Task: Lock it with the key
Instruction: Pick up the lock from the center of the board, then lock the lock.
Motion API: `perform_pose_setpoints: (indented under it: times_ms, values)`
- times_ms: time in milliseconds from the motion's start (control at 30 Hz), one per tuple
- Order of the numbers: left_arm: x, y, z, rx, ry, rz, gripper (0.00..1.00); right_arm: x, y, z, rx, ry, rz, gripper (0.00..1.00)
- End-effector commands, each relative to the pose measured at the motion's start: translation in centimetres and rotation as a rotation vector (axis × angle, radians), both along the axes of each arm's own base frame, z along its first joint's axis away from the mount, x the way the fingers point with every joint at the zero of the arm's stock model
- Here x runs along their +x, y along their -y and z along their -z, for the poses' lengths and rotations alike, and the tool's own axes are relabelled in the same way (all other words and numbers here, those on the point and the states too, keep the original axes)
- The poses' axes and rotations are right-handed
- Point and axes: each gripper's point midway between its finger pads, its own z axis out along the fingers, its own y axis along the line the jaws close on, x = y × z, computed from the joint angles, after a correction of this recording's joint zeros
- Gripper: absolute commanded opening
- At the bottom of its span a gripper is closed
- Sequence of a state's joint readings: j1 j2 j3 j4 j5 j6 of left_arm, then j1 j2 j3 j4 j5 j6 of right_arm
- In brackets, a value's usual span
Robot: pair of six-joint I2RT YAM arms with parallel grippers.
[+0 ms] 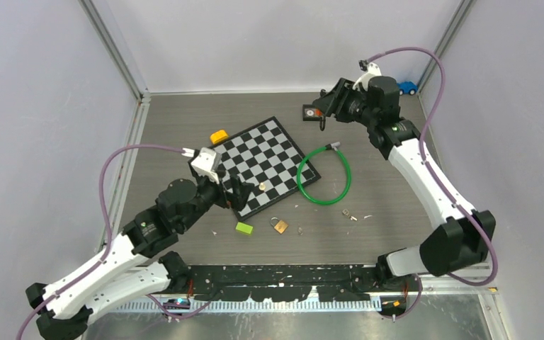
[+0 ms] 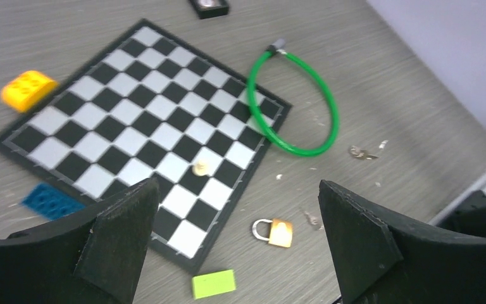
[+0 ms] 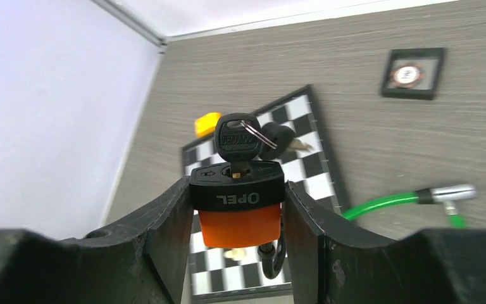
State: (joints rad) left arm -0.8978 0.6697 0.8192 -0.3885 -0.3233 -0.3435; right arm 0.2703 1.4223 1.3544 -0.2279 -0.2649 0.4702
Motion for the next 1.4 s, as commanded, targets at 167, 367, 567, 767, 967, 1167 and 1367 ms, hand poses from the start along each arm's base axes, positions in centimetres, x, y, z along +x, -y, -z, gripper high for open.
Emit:
perform_pose_setpoints:
  times_ms: [167, 367, 567, 767, 967, 1167, 1367]
  values:
    - [-0.7, 5.6, -5.9, -0.395, 0.156, 0.203, 0.99, -8.7, -5.9, -12.6, 0.403, 0.229, -0.15, 0.01]
    - [-1.7, 7.5, -9.8, -0.638, 0.194, 0.304, 0.98, -12.6, -8.0, -15.5, 0.537, 0.321, -0.175, 0.0]
    - [-2.6, 7.5, -12.2, -0.856, 0.188, 0.353, 0.98, -14.1, -7.6, -17.9, 0.66, 0.345, -0.176, 0.0]
    - [-3.0, 7.5, -13.2, -0.926, 0.19, 0.382, 0.98, -15.4, -8.0, -19.4, 0.759, 0.328, -0.238, 0.0]
    - [-2.6, 7.3, -13.7, -0.972, 0.197, 0.362, 0.88, -16.7, -8.5, -19.1, 0.784, 0.293, -0.266, 0.0]
    - [-2.4, 7.9, -14.1, -1.01, 0.173, 0.381, 0.87, -18.2, -8.2, -19.3, 0.813, 0.288, -0.291, 0.0]
    - [-2.2, 8.7, -14.2, -1.046, 0.148, 0.405, 0.85, -19.3, -8.4, -19.6, 0.841, 0.275, -0.334, 0.0]
